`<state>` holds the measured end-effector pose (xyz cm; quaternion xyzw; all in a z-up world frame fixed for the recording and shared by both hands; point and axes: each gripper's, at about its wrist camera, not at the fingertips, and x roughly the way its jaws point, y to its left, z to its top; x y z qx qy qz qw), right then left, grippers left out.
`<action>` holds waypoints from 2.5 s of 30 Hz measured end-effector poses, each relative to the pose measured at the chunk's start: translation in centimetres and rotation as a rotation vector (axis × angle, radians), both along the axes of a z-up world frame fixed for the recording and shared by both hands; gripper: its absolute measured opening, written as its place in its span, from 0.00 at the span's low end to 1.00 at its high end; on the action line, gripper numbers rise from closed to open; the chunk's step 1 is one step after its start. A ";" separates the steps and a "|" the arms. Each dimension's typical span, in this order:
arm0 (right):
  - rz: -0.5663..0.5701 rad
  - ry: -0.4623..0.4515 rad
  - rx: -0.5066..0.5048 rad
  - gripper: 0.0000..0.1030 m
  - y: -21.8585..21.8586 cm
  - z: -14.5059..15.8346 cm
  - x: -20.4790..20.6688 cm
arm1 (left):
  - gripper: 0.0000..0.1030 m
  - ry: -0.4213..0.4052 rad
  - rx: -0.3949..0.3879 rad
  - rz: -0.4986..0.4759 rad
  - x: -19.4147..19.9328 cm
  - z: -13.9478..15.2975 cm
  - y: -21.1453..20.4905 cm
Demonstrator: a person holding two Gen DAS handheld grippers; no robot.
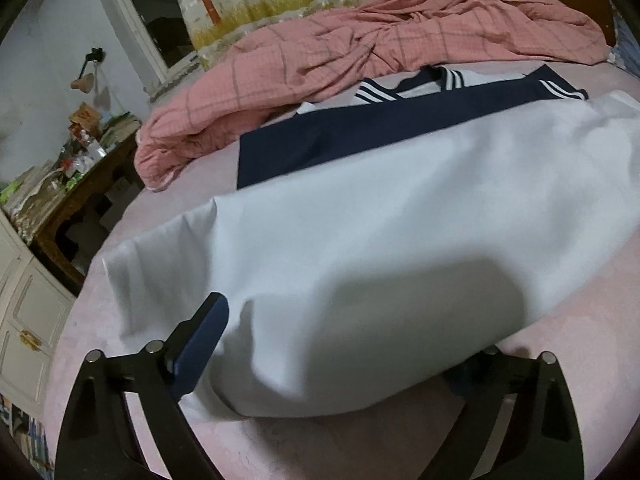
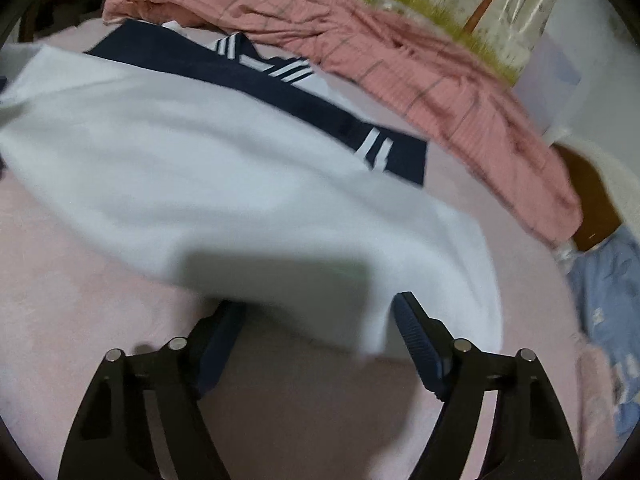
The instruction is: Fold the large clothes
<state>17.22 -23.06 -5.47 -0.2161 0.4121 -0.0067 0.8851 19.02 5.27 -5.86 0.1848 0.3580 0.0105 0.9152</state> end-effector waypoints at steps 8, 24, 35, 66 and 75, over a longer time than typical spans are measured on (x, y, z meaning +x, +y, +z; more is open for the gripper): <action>-0.033 0.039 0.129 0.77 -1.9 -0.8 1.9 | 0.83 0.085 -0.094 0.014 1.6 -0.7 1.1; 0.040 -0.021 0.092 0.07 0.1 -0.5 0.8 | 0.26 -0.014 0.031 -0.067 -0.8 -0.3 -1.6; 0.026 -0.143 0.210 0.00 -0.4 3.6 -7.3 | 0.19 -0.026 0.004 -0.086 -5.7 1.5 -1.1; 0.140 -0.163 -0.156 0.19 0.8 2.0 -7.8 | 0.23 -0.036 0.038 -0.115 -8.7 3.3 3.1; 0.143 -0.037 0.080 0.22 0.2 3.5 -13.0 | 0.27 0.006 -0.135 -0.119 -11.5 4.0 5.0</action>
